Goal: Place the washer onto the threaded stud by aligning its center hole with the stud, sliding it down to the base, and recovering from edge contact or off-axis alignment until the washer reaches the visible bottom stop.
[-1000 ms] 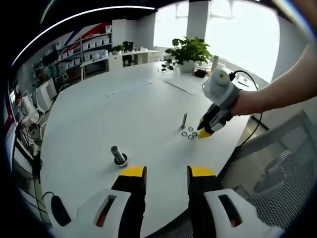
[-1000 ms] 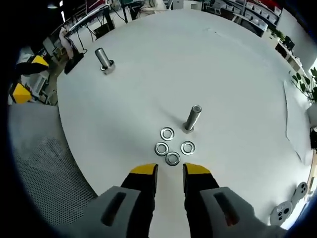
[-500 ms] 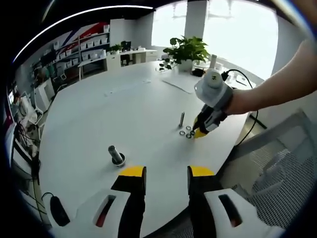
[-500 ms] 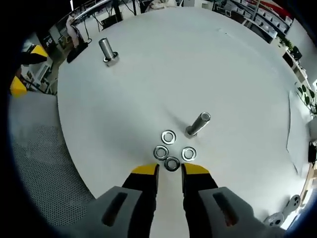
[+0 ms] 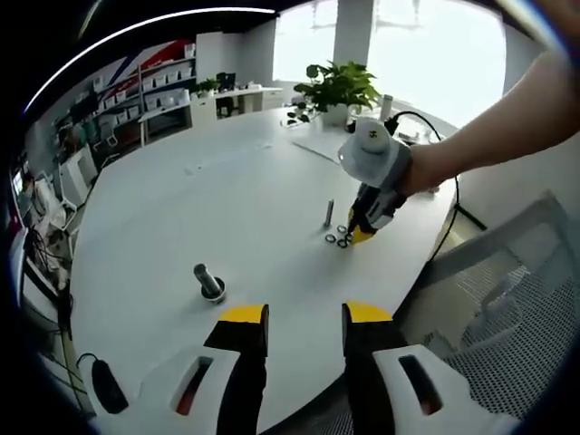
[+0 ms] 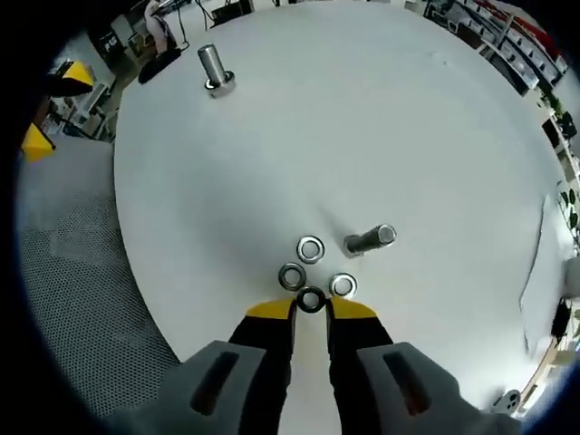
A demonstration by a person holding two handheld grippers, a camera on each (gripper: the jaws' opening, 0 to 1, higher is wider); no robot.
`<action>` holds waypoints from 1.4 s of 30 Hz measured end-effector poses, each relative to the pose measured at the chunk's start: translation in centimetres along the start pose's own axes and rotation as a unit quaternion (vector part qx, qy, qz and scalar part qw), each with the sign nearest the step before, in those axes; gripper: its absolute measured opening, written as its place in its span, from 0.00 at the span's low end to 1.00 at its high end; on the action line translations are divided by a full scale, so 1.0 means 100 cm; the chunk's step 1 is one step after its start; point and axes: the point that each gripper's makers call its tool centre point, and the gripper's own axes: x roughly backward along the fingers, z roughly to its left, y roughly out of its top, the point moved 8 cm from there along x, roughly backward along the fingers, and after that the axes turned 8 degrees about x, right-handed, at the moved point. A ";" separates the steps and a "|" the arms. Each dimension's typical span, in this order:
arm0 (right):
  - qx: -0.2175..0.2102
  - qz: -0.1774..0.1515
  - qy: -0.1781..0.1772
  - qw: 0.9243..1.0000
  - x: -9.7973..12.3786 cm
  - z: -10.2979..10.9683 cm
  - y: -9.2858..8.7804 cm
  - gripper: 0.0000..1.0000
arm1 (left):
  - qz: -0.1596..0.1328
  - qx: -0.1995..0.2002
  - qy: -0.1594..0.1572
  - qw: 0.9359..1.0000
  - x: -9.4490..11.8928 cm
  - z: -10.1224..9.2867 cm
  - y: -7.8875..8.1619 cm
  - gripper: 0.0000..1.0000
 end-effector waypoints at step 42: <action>-0.004 -0.042 -0.021 0.999 0.001 0.005 -0.005 0.14 | -0.017 0.003 0.003 1.000 0.003 0.002 0.005 0.29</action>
